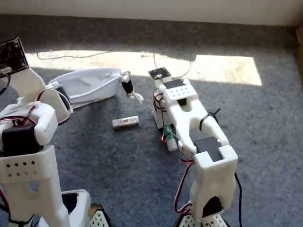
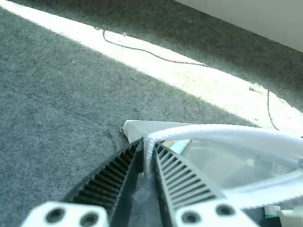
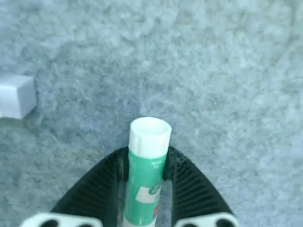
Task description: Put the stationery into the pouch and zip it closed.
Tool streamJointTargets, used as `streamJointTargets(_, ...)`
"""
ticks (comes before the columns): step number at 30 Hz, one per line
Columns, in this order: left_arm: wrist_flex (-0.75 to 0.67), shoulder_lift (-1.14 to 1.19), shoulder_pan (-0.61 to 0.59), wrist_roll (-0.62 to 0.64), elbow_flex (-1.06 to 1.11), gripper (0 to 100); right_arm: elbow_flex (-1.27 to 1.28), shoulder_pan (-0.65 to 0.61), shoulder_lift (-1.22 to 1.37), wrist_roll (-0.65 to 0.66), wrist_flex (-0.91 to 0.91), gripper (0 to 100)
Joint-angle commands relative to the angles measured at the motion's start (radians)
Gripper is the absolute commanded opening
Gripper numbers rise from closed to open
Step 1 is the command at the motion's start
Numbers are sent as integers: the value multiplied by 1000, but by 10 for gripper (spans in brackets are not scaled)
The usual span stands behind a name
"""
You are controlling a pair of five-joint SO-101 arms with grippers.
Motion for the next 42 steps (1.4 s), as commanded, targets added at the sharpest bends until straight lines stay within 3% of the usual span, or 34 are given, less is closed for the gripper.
streamJointTargets(1,-23,-22,8,-14,12,8,-13,5,-82,9,21,5)
streamJointTargets(18,-23,-22,8,-14,12,8,203,-15,-590,8,12,5)
streamJointTargets(31,-23,-22,8,-14,12,8,311,-202,-1003,6,10,5)
streamJointTargets(42,-17,-22,8,-14,12,8,315,-318,-1148,-117,-213,5)
